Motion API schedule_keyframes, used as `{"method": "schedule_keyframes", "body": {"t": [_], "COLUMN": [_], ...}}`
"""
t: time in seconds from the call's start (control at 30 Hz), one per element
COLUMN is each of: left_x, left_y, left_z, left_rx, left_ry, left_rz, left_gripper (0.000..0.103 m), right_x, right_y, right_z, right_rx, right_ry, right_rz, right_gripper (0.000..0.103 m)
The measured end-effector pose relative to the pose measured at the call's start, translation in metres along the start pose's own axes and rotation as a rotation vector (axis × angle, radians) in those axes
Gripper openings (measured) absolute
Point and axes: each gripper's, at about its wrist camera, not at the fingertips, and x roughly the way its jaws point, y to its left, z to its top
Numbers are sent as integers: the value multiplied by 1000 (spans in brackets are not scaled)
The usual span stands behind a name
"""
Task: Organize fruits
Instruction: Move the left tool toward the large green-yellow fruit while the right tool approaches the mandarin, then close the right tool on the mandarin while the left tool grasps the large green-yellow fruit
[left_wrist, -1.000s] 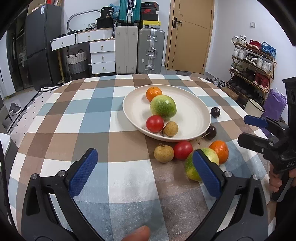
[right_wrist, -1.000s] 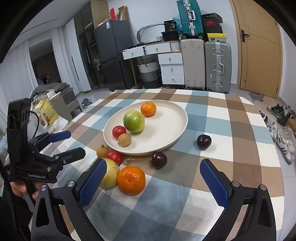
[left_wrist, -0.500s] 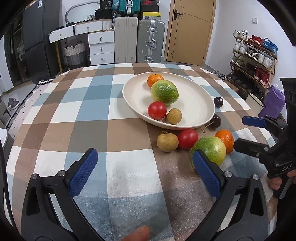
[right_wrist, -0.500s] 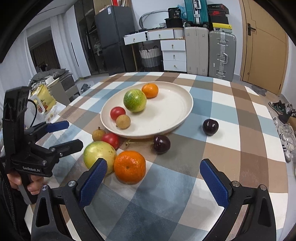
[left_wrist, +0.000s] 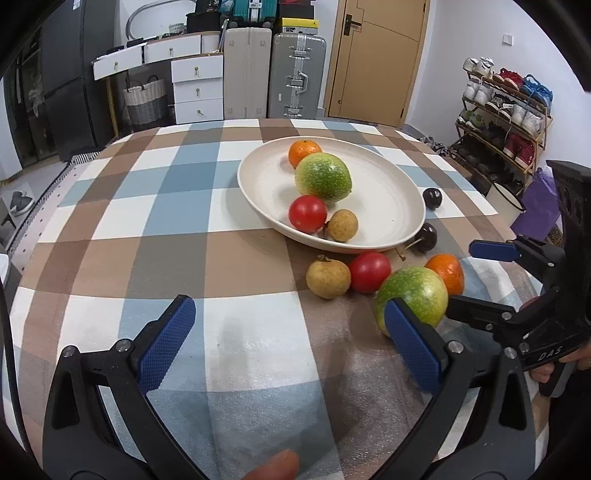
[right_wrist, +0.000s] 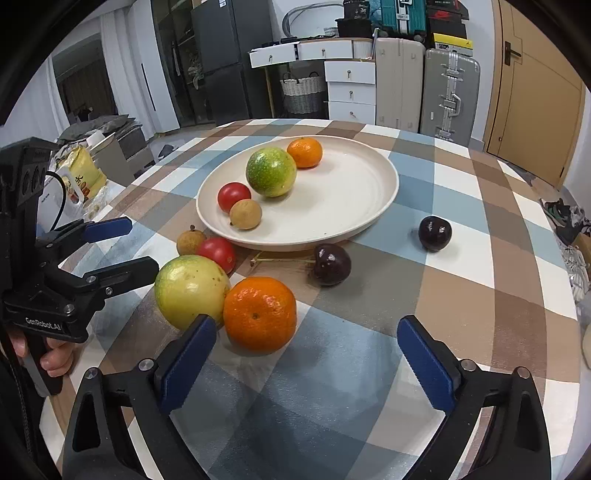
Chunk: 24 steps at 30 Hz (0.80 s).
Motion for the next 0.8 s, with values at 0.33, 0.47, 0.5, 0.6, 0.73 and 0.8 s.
{"method": "schedule_keyframes", "body": {"t": [0.33,0.47,0.5,0.6,0.73,0.8], "left_x": [-6,-7,-7,-7,-8,-8], "left_y": [-3,-5,-5,-6,-6,-8], "left_z": [-1,-1,-1,-1,-2,-2], "left_rx": [12,20,20,17,16,20], "left_ry": [-26,-34,-35,-35,-35,-36], "left_rz": [-3,-2,-2,-2,-7,-7], "left_gripper": [102,102,102,102,102,102], "right_x": [3,4,4,5,5,4], "right_y": [2,-1,-1,1,3,3], "right_z": [0,1,1,1,1,1], "right_rx": [-6,18,22,19,12,13], "right_ry": [13,16,17,20,16,13], "right_rz": [25,55,58,73,96,100], "right_gripper": [77,73,71,63,47,43]}}
